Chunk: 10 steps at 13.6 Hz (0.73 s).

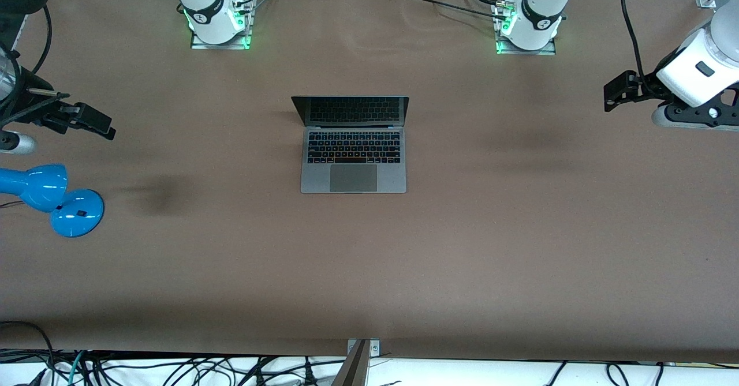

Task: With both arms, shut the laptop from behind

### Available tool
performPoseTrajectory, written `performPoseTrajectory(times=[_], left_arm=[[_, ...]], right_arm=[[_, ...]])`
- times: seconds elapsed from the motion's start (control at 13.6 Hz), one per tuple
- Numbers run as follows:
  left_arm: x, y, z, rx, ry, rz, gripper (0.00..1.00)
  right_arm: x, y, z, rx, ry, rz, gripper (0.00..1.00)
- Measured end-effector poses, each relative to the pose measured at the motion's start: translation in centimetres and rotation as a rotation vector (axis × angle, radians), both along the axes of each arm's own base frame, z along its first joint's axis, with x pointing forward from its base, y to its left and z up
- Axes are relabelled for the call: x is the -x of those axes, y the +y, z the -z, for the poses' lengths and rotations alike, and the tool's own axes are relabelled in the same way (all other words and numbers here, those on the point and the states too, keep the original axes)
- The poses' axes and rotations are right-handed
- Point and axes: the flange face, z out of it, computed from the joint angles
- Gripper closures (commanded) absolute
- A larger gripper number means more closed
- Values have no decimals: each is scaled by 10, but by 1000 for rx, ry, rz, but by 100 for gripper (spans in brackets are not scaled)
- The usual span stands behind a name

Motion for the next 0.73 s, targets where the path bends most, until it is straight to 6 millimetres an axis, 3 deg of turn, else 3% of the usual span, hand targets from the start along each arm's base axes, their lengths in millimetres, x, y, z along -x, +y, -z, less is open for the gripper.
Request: performPoseTrajectory(times=[0.22,0.44,0.59,0.73], left_arm=[[-1,6,1,0,3,-10,0],[-3,-1,11,6,29,2,0],[-1,-33,21,56,64,31,0],[3,-81,33,61,93,-7,0]], right_arm=[[5,15,4,-1,40,-28,0],[9,66,10,0,61,-115,0],[16,110,16,4,80,-189,1],[25,144,18,7,91,-247,3]])
